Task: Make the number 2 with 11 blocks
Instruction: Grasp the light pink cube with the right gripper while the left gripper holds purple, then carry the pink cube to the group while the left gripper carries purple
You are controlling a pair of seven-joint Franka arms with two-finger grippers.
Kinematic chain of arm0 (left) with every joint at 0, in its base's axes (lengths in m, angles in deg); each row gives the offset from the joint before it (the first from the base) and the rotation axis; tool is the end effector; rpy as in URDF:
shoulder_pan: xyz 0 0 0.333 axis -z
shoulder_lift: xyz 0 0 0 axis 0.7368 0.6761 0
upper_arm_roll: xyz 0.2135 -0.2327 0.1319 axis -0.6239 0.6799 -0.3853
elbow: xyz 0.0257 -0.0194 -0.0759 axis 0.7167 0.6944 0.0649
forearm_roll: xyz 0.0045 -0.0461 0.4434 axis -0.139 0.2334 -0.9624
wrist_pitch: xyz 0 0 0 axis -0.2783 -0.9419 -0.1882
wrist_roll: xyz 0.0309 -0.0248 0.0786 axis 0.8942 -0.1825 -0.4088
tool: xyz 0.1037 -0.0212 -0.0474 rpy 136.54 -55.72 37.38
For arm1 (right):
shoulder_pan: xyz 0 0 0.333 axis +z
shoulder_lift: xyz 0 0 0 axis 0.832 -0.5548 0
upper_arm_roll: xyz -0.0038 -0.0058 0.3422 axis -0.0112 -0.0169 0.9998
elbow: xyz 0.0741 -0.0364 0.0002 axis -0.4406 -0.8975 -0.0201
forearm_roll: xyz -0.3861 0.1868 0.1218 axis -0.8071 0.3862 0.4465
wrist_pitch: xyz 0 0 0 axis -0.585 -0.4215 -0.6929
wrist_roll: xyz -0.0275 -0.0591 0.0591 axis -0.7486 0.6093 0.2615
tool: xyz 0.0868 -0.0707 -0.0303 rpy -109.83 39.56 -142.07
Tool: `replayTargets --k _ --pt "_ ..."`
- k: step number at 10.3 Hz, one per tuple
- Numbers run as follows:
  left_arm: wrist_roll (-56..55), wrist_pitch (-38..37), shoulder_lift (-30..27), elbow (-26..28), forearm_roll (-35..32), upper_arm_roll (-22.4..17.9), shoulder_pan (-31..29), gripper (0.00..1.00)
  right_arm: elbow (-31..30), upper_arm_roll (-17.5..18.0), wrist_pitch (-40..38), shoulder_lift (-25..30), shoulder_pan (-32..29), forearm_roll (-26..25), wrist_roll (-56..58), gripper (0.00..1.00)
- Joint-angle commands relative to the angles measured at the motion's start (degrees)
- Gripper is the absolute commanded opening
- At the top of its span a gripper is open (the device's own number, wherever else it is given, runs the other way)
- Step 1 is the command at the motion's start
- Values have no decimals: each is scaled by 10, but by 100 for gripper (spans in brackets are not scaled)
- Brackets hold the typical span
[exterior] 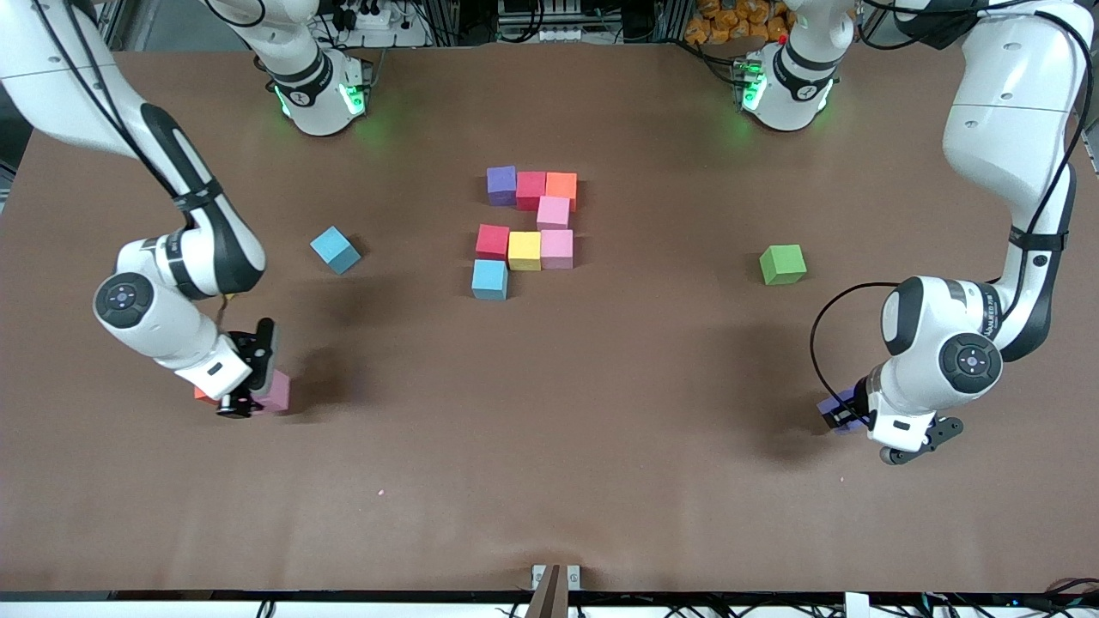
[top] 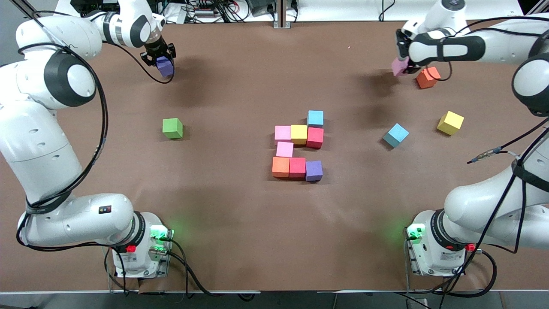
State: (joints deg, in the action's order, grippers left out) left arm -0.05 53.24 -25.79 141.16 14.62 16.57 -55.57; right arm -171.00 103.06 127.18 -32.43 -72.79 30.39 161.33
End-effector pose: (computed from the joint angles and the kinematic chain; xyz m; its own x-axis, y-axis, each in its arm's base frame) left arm 0.7631 -0.0280 0.2042 0.8995 0.4346 0.0446 0.4364 -0.8986 -0.0449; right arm 0.6992 0.0381 0.2212 -0.0225 0.9997 -0.0107 0.9893 0.0238 0.1438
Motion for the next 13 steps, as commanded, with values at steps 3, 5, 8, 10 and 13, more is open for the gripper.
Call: replayTargets --k 3,5,8,10,13 --pt "-8 -18 -16 10 -16 2 -2 35 -10 -1 -5 11 111 15 -278 3" --pt "-7 -25 -23 12 -16 2 -4 35 -19 1 -7 16 153 17 -458 4" --pt "-13 -46 -36 12 -14 3 -5 35 -20 5 -39 17 220 22 -761 0" --pt "-13 -71 -48 14 -14 3 -5 35 -20 18 -50 15 271 47 -989 0" --pt "-36 -77 -49 24 -14 6 -3 35 -2 17 -64 10 291 54 -1150 0"
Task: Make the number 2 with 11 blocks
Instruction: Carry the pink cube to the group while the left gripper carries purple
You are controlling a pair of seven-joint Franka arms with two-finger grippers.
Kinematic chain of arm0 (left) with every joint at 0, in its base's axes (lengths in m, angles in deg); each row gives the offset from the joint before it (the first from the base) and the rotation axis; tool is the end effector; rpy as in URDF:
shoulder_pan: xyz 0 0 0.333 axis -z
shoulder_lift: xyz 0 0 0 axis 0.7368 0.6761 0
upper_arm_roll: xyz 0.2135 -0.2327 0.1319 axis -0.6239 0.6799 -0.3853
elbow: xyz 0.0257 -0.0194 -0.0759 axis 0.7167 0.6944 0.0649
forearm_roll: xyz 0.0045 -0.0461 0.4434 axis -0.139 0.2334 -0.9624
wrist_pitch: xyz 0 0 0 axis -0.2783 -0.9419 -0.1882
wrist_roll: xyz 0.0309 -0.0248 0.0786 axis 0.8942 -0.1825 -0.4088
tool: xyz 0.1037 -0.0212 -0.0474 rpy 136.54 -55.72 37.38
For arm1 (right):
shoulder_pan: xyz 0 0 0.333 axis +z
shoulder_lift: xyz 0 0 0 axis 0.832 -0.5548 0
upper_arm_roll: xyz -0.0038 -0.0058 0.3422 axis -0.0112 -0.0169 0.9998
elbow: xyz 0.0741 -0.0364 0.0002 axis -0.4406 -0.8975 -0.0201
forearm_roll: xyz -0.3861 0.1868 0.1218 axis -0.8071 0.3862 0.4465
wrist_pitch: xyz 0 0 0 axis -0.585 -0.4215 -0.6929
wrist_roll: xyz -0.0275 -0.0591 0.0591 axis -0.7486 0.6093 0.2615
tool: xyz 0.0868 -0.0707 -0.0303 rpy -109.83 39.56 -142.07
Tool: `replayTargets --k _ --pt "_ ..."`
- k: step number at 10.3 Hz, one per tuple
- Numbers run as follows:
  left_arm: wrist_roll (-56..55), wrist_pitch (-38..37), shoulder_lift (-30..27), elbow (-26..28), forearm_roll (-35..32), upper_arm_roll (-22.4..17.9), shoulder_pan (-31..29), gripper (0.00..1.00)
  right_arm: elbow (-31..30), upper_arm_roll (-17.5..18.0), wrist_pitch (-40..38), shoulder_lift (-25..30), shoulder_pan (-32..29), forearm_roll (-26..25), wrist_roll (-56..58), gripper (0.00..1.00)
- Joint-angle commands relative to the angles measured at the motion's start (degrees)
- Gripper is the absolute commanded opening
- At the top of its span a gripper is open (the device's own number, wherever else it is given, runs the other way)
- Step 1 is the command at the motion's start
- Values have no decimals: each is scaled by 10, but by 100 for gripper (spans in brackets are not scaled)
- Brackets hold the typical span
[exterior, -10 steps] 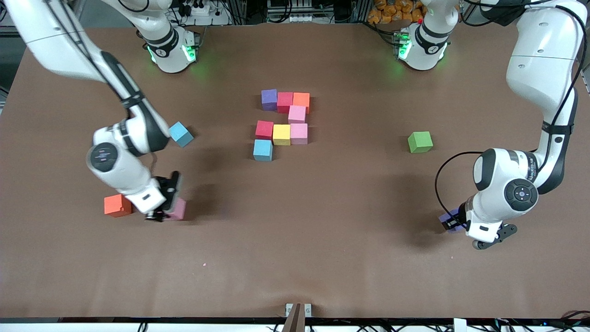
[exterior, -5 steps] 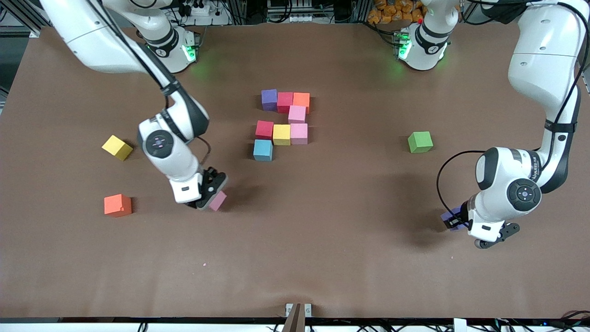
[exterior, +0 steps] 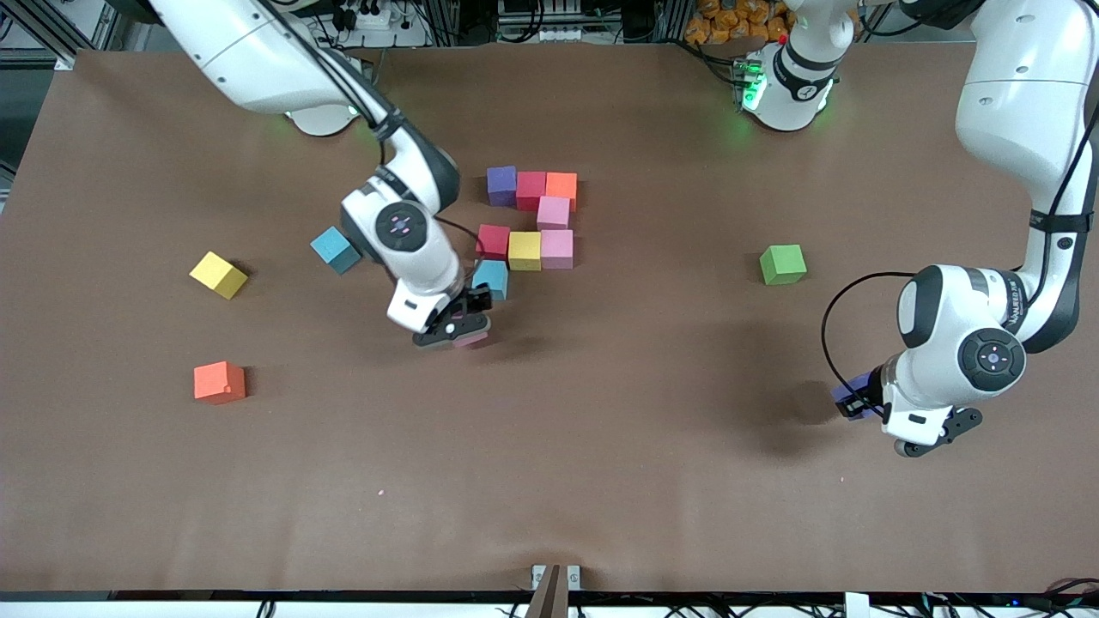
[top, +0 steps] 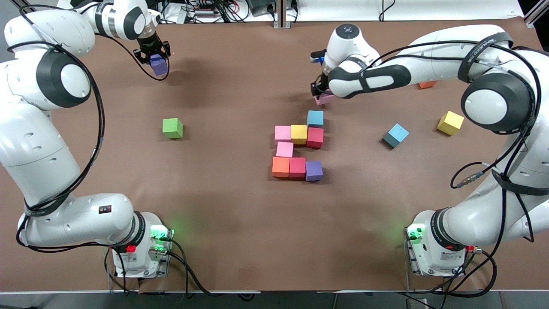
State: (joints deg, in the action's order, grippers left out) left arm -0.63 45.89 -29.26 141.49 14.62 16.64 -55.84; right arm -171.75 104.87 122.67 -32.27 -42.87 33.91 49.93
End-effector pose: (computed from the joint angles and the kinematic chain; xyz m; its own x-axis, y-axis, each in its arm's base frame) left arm 0.7533 -0.0209 0.2360 0.8910 0.4539 -0.0040 0.4510 -0.8863 -0.1053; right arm 0.5657 0.3917 0.2134 0.9876 0.1520 0.0396 0.1537 -0.9872 -0.0435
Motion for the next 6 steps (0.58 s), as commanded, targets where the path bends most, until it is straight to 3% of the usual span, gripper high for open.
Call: replayTargets --k 1,6 --pt "-49 -4 -14 22 -14 8 4 35 23 -2 -33 3 -8 36 -36 0" --pt "-130 -4 -33 44 -11 43 6 35 46 -3 -42 -31 14 47 -100 0"
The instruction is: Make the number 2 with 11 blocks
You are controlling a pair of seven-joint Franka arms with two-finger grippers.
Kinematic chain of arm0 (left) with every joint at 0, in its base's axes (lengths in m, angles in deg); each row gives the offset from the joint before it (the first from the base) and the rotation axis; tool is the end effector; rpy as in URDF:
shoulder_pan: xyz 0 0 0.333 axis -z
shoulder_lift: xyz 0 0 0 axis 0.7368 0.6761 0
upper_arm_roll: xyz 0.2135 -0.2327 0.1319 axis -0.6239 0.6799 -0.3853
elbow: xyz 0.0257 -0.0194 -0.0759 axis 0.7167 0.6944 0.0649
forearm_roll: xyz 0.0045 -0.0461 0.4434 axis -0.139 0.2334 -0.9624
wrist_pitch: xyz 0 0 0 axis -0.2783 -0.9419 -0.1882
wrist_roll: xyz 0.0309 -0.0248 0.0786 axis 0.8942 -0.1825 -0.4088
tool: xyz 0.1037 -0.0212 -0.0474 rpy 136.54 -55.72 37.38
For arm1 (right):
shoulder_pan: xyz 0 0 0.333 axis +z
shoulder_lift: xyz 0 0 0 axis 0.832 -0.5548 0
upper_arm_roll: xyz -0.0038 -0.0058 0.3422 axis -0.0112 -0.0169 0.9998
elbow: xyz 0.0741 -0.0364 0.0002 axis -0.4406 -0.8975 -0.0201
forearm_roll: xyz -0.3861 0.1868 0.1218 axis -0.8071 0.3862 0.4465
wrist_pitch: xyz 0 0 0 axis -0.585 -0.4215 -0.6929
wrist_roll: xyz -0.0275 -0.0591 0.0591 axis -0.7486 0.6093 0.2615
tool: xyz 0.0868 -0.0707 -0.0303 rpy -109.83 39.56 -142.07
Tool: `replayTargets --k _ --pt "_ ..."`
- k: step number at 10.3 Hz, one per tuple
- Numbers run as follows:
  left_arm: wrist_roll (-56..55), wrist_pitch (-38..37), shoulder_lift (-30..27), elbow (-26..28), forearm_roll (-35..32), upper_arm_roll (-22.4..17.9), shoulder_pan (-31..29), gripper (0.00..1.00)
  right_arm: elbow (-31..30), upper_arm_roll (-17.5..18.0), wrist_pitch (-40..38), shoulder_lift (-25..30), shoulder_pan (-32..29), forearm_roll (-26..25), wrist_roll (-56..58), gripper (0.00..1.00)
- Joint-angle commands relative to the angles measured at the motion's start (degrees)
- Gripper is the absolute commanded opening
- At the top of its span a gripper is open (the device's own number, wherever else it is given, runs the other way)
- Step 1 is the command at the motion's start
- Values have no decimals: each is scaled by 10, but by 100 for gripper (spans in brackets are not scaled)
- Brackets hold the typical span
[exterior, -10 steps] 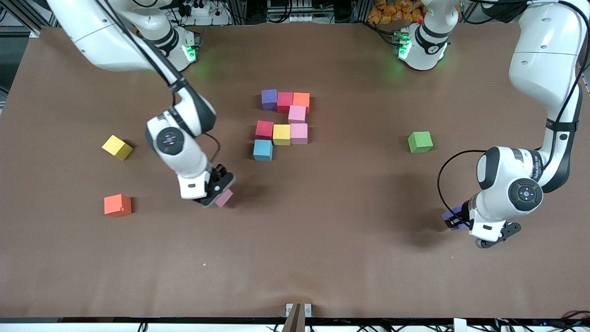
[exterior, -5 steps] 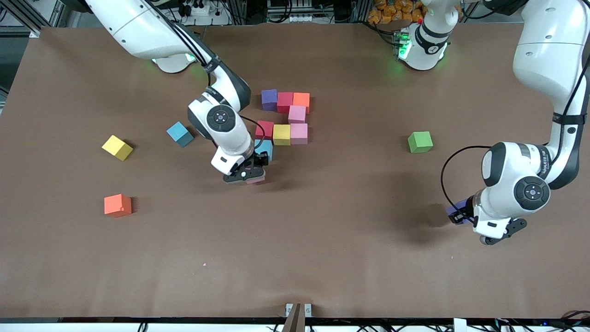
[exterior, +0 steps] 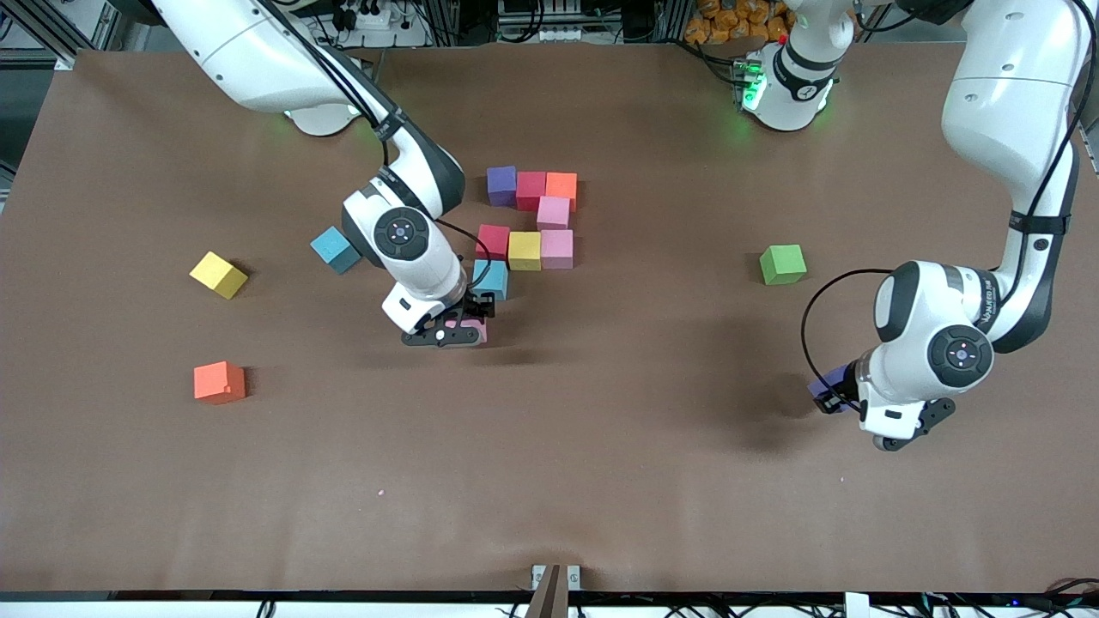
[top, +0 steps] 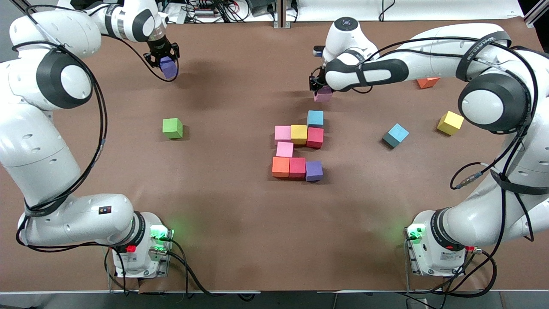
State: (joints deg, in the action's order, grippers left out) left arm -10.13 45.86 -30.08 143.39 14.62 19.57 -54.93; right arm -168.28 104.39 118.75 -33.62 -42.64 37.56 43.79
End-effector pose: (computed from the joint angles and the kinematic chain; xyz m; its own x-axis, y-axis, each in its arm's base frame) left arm 0.7418 -0.0676 0.2354 0.8392 0.5436 -0.0141 0.5403 -0.8365 -0.0908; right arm 0.5801 0.3920 0.2176 0.9997 -0.0126 -0.0187 -0.0137 -0.9983 -0.0562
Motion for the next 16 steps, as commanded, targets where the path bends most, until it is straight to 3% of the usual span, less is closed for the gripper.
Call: replayTargets --k 1,4,6,16 --pt "-64 -3 -25 26 -10 20 -2 35 14 1 -1 -27 25 7 -57 0" --pt "-160 -3 -22 25 -9 43 3 35 49 -1 -8 -55 46 2 -87 0" --pt "-211 -3 -18 22 -8 45 22 35 49 -7 -8 -63 46 -30 -86 0" --pt "-449 -29 -24 18 12 45 33 36 48 -24 -35 -66 66 -30 -119 0"
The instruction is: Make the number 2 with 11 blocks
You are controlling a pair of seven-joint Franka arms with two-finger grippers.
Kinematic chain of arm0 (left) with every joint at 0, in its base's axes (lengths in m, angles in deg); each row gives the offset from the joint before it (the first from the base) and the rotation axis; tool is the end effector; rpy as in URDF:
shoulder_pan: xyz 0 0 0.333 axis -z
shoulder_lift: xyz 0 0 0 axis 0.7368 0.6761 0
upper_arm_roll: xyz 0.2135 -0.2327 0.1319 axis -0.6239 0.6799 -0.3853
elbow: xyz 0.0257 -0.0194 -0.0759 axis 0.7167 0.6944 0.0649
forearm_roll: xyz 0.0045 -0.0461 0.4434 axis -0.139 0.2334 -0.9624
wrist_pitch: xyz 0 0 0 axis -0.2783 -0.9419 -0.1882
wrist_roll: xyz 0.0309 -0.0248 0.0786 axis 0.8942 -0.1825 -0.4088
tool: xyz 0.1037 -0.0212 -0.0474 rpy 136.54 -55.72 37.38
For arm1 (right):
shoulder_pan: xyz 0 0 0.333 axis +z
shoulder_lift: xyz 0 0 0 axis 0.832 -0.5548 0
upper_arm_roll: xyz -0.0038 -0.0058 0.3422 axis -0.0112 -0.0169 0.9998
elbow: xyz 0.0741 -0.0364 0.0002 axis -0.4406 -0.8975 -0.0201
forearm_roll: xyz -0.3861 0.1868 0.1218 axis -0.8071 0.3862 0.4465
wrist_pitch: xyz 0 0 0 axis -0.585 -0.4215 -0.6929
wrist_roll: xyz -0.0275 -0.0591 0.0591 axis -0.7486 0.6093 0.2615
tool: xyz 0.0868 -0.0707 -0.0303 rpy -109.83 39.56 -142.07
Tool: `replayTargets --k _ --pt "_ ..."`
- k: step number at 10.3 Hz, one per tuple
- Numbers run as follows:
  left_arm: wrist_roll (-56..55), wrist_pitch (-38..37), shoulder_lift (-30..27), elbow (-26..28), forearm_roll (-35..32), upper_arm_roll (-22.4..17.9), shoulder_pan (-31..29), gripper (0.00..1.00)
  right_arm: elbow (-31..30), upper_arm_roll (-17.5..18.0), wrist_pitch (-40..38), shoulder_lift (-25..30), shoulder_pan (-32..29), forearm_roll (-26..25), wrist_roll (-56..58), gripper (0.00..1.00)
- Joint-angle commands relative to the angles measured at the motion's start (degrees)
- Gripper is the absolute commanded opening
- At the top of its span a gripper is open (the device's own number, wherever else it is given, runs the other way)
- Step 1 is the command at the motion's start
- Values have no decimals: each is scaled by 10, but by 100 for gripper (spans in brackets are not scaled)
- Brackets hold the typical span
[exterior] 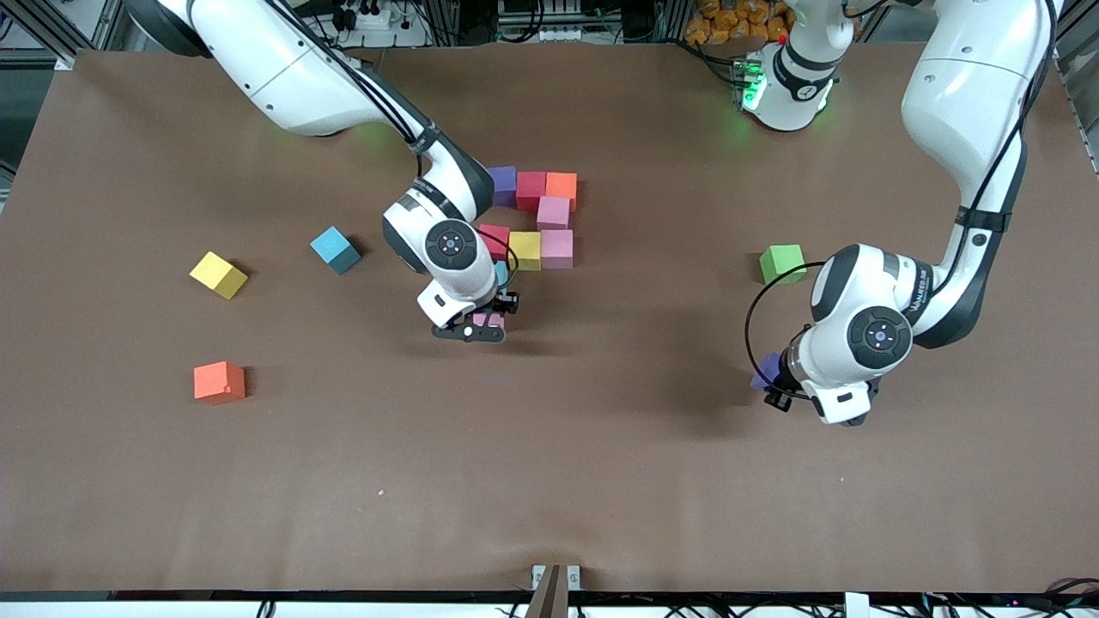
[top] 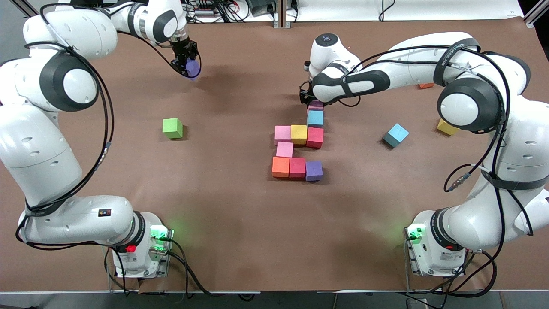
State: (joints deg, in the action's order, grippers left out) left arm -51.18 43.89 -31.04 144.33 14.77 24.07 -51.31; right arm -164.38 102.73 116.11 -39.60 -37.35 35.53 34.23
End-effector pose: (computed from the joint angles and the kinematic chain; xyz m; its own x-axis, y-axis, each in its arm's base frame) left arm 0.7197 -0.1634 0.2459 0.3977 0.9175 0.0075 0.9139 -0.3954 -0.0926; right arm 0.5600 0.4299 0.1700 0.9922 -0.1000 -0.0750 -0.0994 -0.9950 0.0120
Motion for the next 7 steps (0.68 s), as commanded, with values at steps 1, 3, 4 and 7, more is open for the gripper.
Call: replayTargets --k 1,3,4,7 --pt "-57 -16 -15 8 24 1 -2 36 9 -8 -8 -6 13 -10 -23 0" --pt "-113 -17 -15 -2 35 3 10 36 8 -9 -8 -8 17 -12 -23 5" --pt "-135 -17 -5 -10 33 5 23 36 8 -13 -8 -8 20 -16 -22 6" --pt "-197 -16 22 -12 33 4 80 36 8 -16 -9 -8 23 -20 -23 43"
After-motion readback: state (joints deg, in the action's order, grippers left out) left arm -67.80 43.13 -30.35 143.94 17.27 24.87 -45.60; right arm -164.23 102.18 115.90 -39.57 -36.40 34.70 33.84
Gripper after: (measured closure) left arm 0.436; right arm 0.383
